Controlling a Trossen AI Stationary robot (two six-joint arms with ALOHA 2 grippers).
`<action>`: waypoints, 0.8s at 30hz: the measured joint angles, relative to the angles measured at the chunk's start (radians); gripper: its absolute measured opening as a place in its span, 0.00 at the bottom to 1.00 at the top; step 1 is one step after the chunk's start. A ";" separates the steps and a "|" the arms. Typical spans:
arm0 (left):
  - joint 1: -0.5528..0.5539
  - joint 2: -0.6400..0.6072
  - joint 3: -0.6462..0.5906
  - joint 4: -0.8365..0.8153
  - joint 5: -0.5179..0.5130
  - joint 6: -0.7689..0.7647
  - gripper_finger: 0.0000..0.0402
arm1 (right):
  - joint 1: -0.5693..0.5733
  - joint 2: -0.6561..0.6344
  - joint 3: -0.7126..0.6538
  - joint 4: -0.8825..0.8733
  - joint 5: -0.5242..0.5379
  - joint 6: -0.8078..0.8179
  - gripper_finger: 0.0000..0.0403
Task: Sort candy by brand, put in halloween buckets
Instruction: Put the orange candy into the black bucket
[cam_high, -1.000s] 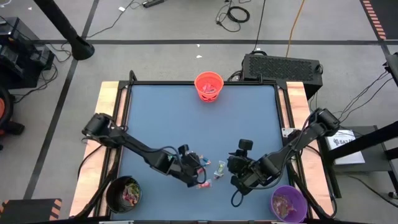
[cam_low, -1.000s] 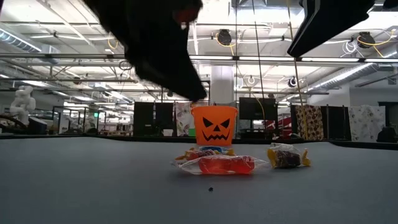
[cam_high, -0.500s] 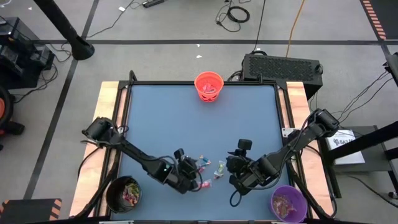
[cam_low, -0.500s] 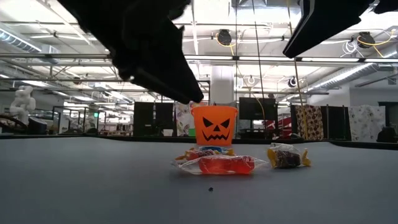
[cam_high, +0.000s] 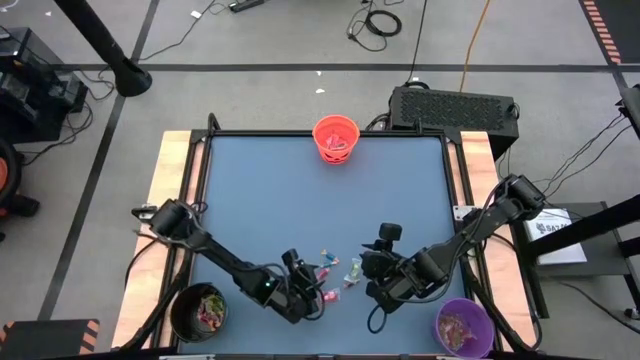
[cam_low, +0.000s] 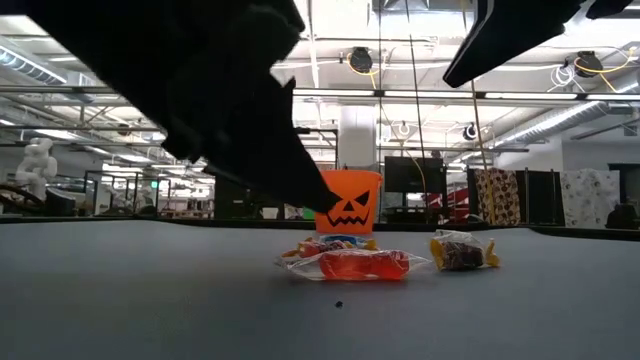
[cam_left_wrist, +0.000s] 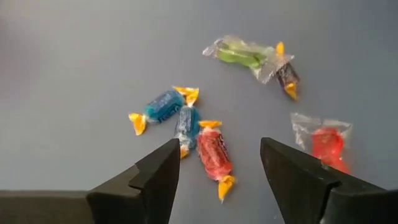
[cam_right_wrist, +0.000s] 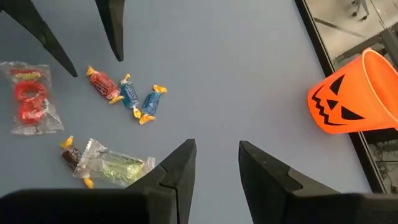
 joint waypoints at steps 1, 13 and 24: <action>0.000 0.005 0.000 0.000 -0.002 0.000 0.57 | -0.002 0.000 0.000 0.003 0.000 -0.007 0.28; 0.032 0.077 0.000 0.060 0.064 -0.003 0.57 | -0.018 0.000 0.000 0.014 -0.002 -0.014 0.28; 0.049 0.078 0.003 0.058 0.121 0.079 0.39 | -0.018 0.000 0.000 0.014 -0.002 -0.014 0.28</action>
